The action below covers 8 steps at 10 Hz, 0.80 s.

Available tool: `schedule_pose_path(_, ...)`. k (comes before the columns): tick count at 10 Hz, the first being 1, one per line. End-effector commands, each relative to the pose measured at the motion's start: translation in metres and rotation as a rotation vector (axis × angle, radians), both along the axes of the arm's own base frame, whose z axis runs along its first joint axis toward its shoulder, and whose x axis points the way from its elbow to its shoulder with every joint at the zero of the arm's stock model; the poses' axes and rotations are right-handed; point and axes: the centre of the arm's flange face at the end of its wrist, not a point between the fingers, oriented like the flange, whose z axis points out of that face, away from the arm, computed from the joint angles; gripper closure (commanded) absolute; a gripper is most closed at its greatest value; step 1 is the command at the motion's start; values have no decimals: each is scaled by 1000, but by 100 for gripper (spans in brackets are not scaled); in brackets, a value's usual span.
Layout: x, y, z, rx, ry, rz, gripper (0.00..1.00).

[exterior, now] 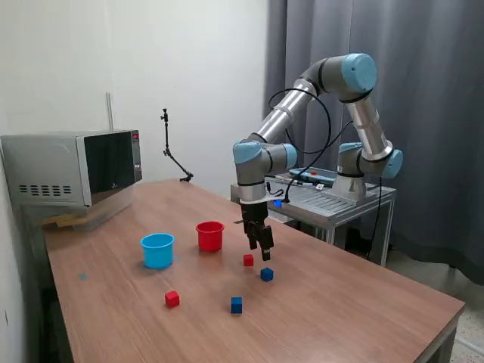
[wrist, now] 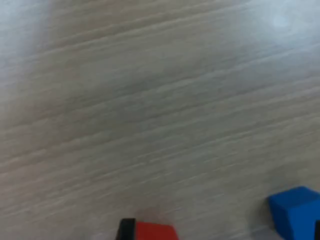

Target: Place red objects in the red bin, and blue objects in the blue bin.

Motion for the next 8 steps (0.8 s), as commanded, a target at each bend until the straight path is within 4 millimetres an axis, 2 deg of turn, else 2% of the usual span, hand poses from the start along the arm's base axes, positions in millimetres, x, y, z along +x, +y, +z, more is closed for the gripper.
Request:
schedule_pose_path(1,-1,15,-5,28,-9,-23,0)
schedule_pose_path(3,-3,26,-4,52,-15,-90,0)
schedule_pose_path(6,-3,26,-3,53,-13,-90,0)
schedule_pose_path(8,-3,25,-10,49,-24,-90,0)
